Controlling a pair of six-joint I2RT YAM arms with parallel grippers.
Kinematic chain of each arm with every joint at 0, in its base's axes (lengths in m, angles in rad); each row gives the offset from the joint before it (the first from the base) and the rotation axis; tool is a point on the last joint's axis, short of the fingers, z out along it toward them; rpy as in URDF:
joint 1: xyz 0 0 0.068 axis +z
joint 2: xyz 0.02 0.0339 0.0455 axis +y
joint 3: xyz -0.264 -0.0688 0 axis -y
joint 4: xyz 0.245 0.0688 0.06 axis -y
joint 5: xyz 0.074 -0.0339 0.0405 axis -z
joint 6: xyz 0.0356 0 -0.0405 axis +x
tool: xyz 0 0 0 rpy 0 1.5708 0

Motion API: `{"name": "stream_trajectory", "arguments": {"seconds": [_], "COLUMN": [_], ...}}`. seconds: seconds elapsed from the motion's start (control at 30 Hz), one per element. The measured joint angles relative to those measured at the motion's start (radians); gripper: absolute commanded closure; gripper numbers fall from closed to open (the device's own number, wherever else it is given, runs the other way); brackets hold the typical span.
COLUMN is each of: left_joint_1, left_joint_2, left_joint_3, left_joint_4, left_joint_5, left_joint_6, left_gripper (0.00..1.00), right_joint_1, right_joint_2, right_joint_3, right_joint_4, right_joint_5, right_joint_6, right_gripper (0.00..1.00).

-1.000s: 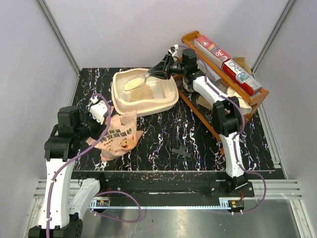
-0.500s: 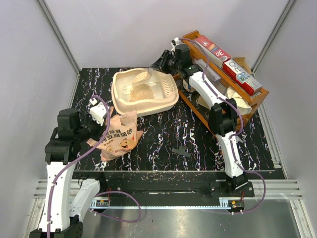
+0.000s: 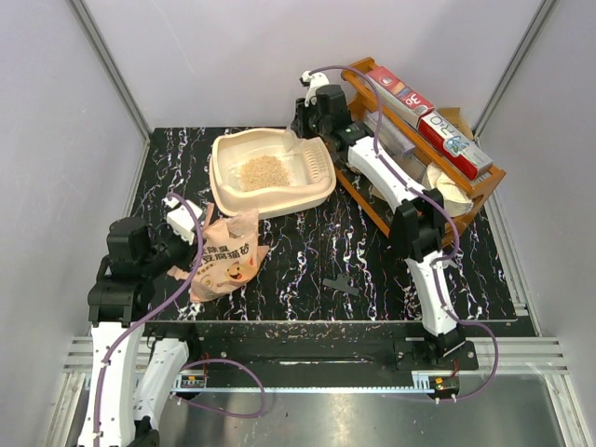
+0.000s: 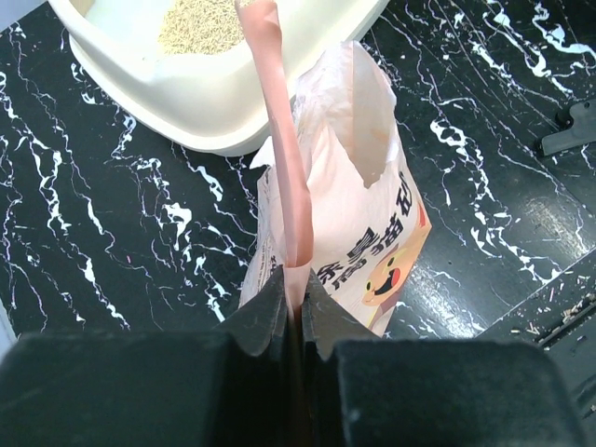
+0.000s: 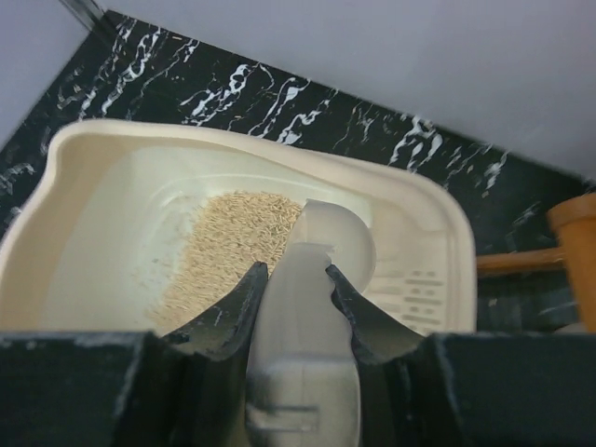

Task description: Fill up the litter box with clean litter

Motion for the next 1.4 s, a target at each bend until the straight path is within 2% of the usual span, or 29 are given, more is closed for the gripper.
{"name": "stream_trajectory", "arguments": {"seconds": [0.13,0.23,0.37,0.6,0.83,0.97,1.07,1.23,1.4], "left_joint_1": [0.002,0.003,0.004,0.006,0.006,0.006,0.006,0.006,0.006], "left_joint_2": [-0.009,-0.008,-0.001,0.03,0.056,0.063,0.071,0.085,0.086], "left_joint_3": [-0.02,-0.024,-0.029,-0.029,-0.028,-0.028,-0.024,-0.019,-0.015], "left_joint_4": [0.024,0.036,0.055,0.085,0.116,0.12,0.121,0.122,0.121], "left_joint_5": [0.014,0.022,0.031,0.048,0.057,0.063,0.071,0.079,0.079], "left_joint_6": [-0.018,-0.033,-0.053,-0.102,-0.14,-0.15,-0.155,-0.158,-0.158], "left_gripper": [0.92,0.92,0.92,0.91,0.91,0.91,0.91,0.91,0.91], "right_joint_1": [0.015,0.04,0.068,0.065,0.061,0.061,0.062,0.061,0.077], "right_joint_2": [-0.094,-0.209,-0.336,-0.594,-1.002,-1.152,-1.188,-1.153,-1.098], "right_joint_3": [-0.081,-0.215,-0.343,-0.566,-0.845,-0.999,-1.121,-1.233,-1.276], "right_joint_4": [0.012,0.063,0.095,0.073,-0.022,-0.078,-0.11,-0.099,0.019], "right_joint_5": [0.0,0.0,-0.002,-0.04,-0.188,-0.278,-0.268,-0.161,-0.086], "right_joint_6": [-0.241,-0.402,-0.503,-0.536,-0.45,-0.428,-0.474,-0.626,-0.779], "right_gripper": [1.0,1.0,1.0,1.0,0.96,0.98,0.98,0.94,0.83]}}
